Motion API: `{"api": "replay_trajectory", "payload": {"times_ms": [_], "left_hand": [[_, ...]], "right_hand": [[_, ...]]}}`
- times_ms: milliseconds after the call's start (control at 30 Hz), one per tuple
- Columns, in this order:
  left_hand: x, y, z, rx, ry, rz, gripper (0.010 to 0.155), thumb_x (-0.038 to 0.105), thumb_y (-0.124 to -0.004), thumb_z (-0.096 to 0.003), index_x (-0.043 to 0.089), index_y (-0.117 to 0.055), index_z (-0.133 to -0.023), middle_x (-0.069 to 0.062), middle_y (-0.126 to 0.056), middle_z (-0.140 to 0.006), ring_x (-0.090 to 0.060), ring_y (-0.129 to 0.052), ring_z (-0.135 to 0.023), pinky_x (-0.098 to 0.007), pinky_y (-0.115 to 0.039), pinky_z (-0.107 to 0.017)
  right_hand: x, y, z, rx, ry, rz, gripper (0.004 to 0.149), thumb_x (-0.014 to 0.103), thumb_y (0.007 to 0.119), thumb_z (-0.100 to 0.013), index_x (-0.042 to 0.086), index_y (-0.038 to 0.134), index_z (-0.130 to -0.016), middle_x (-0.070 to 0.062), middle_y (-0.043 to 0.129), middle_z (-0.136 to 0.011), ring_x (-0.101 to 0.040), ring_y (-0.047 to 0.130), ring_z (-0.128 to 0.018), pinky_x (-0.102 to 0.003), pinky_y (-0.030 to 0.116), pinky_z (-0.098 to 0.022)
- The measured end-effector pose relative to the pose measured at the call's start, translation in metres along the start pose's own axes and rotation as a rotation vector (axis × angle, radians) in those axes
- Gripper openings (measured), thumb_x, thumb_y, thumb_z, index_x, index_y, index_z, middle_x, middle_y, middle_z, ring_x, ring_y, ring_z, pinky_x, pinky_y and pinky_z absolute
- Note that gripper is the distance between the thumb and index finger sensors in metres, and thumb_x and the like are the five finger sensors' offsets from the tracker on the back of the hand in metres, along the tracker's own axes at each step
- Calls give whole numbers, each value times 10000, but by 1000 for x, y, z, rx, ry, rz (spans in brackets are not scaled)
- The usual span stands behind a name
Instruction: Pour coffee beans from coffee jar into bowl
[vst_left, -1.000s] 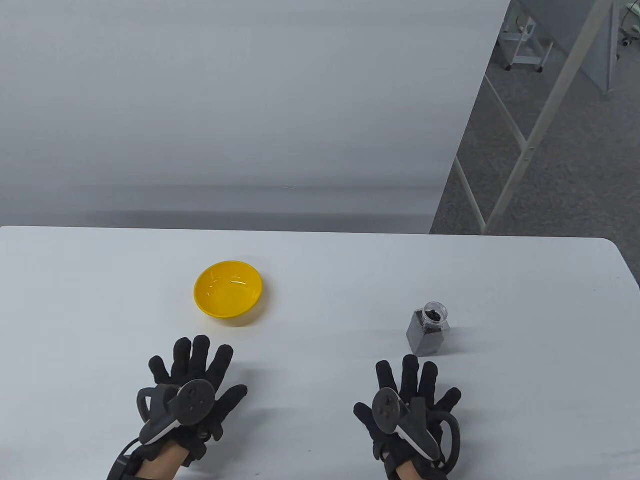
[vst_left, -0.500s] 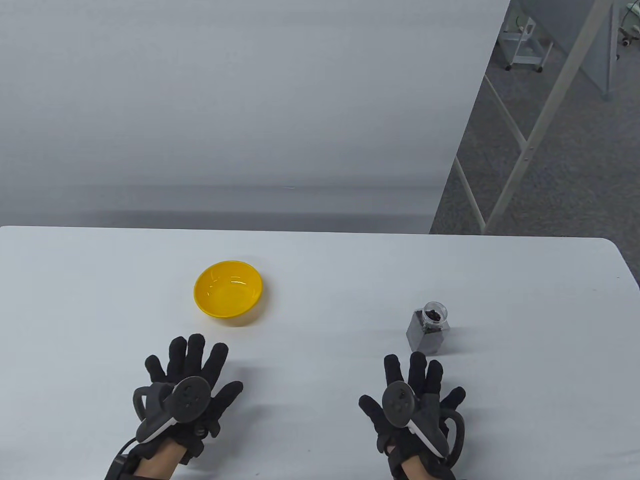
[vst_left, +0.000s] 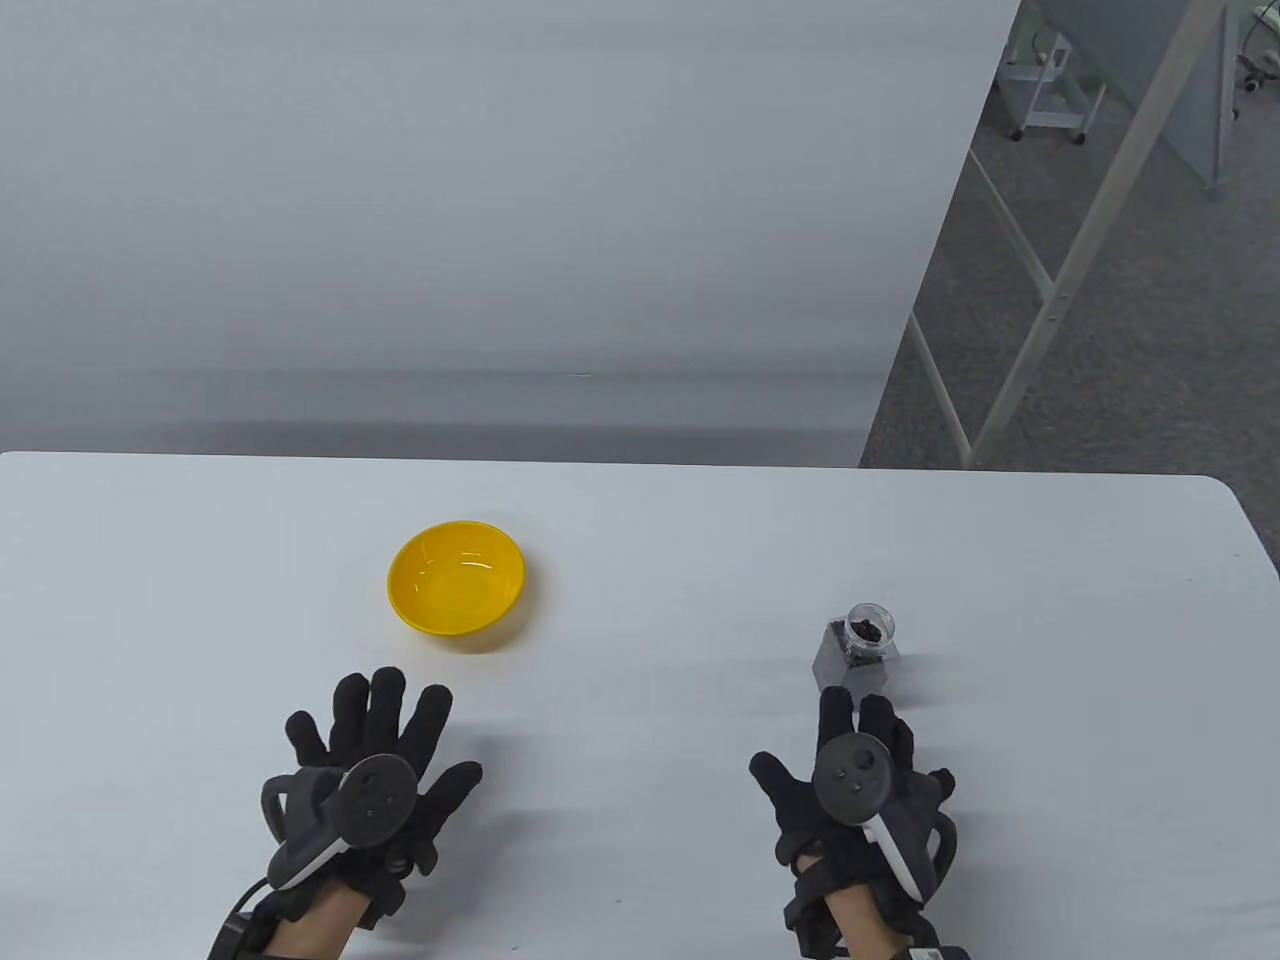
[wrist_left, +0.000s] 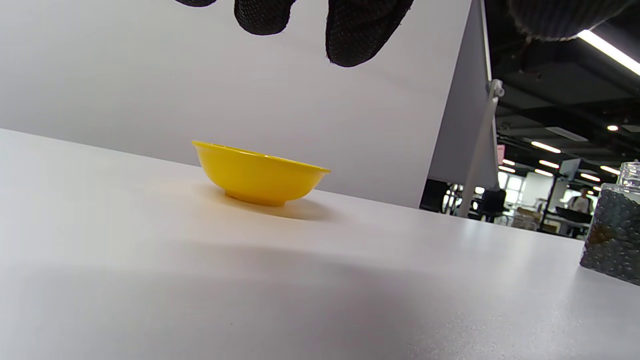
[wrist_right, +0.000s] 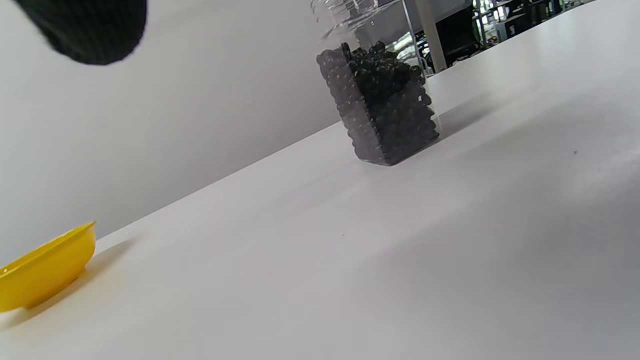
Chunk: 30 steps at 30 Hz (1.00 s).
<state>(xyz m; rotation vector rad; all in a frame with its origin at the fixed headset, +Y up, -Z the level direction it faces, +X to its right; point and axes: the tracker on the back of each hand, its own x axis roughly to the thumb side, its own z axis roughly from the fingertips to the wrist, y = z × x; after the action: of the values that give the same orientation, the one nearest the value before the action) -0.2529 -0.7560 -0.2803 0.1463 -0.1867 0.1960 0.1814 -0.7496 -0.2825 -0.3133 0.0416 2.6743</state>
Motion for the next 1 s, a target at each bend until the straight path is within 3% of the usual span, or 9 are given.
{"api": "replay_trajectory", "payload": {"times_ms": [500,1000], "left_hand": [[-1,0,0,2,2,10,880,777,-588,-397,236,-546,-1089,-228,-359,-1138,-607,-340,-1017,-835,-192,-516],[-2,0,0,-4,9,5,887,776,-606,-395,230,-538,-1091,-228,-358,-1138,-606,-342,-1018,-835,-192,-517]], "right_hand": [[-17,-24,-36,-26,156,-138,1006,723,699,-377,248,48,-979,-216,40,-1065,-529,252,-1002,-848,192,-574],[-28,-26,-82,12,284,-125,1061,678,793,-352,174,102,-980,-238,103,-1055,-500,360,-974,-808,291,-609]]}}
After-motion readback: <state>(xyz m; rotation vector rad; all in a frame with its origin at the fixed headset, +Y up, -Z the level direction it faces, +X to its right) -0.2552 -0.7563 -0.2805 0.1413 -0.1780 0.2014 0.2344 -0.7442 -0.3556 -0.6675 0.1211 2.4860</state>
